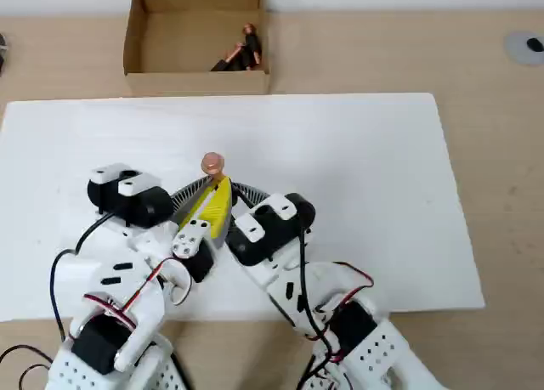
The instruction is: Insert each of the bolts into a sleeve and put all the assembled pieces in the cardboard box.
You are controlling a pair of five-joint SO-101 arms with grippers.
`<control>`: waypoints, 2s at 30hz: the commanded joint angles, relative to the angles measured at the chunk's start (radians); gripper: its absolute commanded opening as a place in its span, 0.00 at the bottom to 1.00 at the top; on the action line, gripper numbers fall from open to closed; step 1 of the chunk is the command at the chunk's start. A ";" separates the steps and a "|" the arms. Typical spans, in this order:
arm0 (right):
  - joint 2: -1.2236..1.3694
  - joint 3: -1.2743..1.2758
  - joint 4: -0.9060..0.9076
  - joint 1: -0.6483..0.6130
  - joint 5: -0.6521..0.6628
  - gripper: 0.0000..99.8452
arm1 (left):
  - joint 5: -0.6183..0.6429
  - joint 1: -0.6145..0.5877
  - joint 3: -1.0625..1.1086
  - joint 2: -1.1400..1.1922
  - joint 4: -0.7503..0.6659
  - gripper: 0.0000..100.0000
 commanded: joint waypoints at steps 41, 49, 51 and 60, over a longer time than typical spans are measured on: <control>-0.025 -0.002 -0.032 -0.012 0.031 0.01 | -0.041 -0.227 -0.143 -0.001 0.127 0.15; -0.025 -0.002 -0.035 0.007 0.032 0.01 | -0.035 -0.229 -0.259 -0.001 0.272 0.18; -0.025 -0.002 -0.038 0.027 0.038 0.01 | -0.009 -0.232 -0.296 -0.001 0.296 0.18; -0.016 -0.010 -0.186 0.079 0.155 0.01 | 0.005 -0.361 -0.470 0.005 0.408 0.18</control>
